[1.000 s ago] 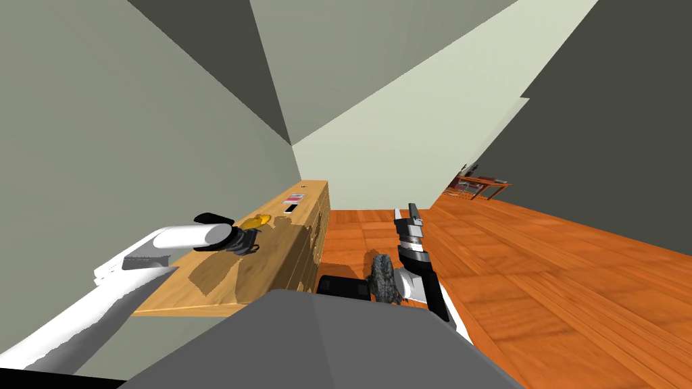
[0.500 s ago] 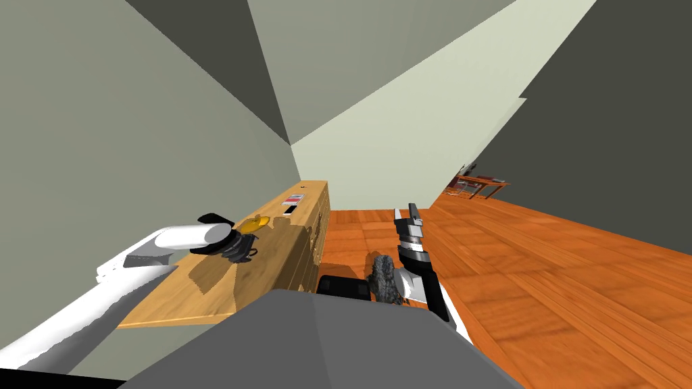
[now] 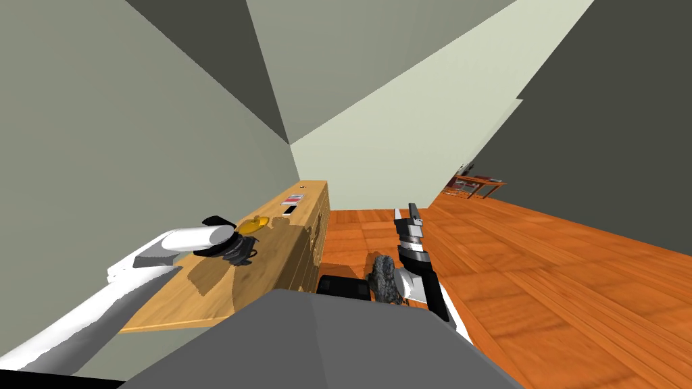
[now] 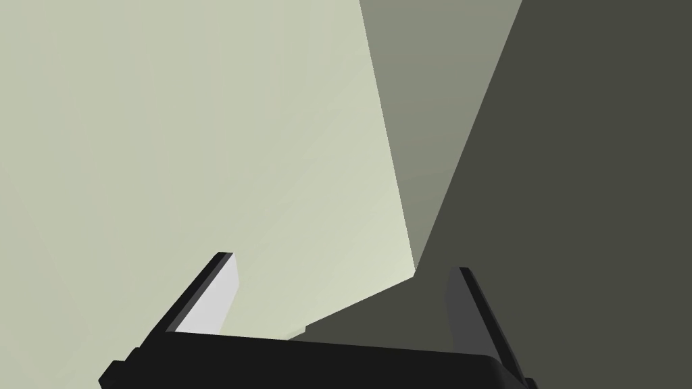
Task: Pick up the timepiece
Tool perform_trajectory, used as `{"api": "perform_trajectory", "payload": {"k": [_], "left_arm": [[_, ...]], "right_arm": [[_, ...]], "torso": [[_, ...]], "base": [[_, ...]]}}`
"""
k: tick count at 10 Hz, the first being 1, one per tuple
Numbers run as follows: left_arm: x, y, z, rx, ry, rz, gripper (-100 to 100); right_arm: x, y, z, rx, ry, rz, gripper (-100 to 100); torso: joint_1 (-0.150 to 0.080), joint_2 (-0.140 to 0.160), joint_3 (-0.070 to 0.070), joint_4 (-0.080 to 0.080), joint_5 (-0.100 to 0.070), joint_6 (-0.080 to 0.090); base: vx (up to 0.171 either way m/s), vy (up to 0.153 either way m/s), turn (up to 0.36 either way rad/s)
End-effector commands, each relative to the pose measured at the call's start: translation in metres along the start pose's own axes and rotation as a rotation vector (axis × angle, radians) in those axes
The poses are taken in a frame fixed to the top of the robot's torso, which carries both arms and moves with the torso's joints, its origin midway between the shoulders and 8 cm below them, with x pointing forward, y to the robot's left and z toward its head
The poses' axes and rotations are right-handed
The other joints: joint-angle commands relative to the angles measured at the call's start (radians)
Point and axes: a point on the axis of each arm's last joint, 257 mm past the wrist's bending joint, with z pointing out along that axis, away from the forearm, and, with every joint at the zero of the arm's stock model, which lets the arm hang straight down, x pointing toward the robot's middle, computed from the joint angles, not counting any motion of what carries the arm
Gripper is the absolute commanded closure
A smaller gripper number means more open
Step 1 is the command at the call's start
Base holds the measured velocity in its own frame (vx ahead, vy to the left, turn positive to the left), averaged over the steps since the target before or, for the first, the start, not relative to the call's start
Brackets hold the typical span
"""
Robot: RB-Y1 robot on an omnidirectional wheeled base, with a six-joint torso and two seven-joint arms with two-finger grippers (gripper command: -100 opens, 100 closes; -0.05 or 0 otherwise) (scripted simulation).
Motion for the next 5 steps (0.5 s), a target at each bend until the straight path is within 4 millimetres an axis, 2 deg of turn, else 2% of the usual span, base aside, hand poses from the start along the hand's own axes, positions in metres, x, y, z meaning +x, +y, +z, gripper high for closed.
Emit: {"api": "perform_trajectory", "payload": {"k": [1, 2, 3, 5], "left_arm": [[-0.0015, 0.0019, 0.0108, 0.002, -0.001, -0.004, -100], [-0.0013, 0.001, 0.0063, 0.0, -0.001, -0.003, -100], [-0.0014, 0.0007, 0.007, 0.002, 0.0, -0.002, 100], [-0.0015, 0.001, 0.0069, 0.001, -0.001, -0.003, 100]], "right_arm": [[0.0, 0.0, 0.0, 0.0, 0.0, 0.0, 0], [0.0, 0.0, 0.0, 0.0, 0.0, 0.0, 0], [0.0, 0.0, 0.0, 0.0, 0.0, 0.0, 0], [0.0, 0.0, 0.0, 0.0, 0.0, 0.0, 0]], "torso": [[0.0, 0.0, 0.0, 0.0, 0.0, 0.0], [0.0, 0.0, 0.0, 0.0, 0.0, 0.0], [0.0, 0.0, 0.0, 0.0, 0.0, 0.0], [0.0, -0.001, 0.0, 0.0, 0.0, 0.001]], "base": [[0.0, 0.006, -0.035], [0.0, 0.0, 0.0], [0.0, 0.0, 0.0], [0.0, 0.0, 0.0]]}}
